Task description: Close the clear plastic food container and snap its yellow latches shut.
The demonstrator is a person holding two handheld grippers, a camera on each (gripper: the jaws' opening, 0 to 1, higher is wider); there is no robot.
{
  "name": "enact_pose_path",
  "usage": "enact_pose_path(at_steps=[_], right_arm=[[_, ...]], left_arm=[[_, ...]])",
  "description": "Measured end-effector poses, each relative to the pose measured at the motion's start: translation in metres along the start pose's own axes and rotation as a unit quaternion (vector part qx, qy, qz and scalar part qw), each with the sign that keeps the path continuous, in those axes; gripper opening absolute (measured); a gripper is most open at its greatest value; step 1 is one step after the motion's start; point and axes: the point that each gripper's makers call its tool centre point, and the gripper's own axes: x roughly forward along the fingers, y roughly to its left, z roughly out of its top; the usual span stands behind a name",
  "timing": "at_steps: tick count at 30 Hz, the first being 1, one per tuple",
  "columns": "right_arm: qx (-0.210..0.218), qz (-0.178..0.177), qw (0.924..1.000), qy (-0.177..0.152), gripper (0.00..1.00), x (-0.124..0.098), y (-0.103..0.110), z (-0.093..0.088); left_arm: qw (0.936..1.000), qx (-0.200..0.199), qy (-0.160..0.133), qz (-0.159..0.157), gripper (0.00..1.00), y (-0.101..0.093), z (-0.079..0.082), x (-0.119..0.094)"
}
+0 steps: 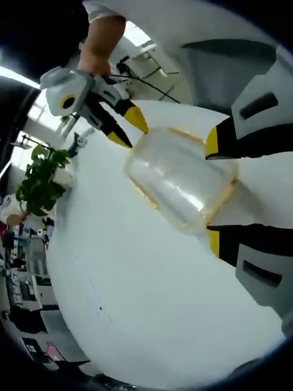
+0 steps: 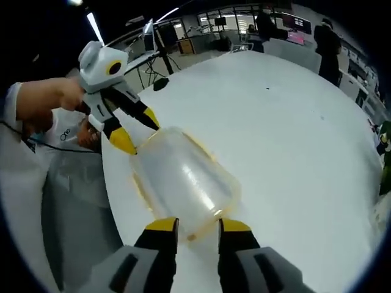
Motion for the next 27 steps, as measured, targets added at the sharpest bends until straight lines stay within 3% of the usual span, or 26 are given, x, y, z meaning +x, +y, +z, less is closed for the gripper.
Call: enact_pose_path(at_steps=[2,8,10,12,16,27], right_arm=[[-0.020,-0.004,0.9998,0.003,0.19,-0.002,0.000,0.001],[-0.052,-0.006,0.9986,0.004,0.19,-0.004,0.003,0.003],[-0.058,-0.001,0.9983,-0.004,0.19,-0.006,0.007,0.007],[-0.065,0.015,0.9972,-0.034,0.20,-0.007,0.014,0.019],[-0.101,0.041,0.9920,-0.063,0.19,-0.009,0.025,0.030],[-0.155,0.056,0.9839,-0.069,0.13,0.000,0.037,0.047]], left_arm=[[0.9996,0.025,0.002,0.009,0.36,0.001,0.002,-0.002],[0.9971,0.075,-0.015,-0.006,0.33,-0.014,0.017,-0.005],[0.9959,0.089,-0.013,-0.010,0.34,-0.017,0.019,-0.004],[0.9914,0.129,-0.018,-0.016,0.33,-0.021,0.024,-0.002],[0.9896,0.139,-0.022,-0.029,0.30,-0.029,0.029,0.001],[0.9834,0.172,-0.028,-0.050,0.25,-0.042,0.040,0.022]])
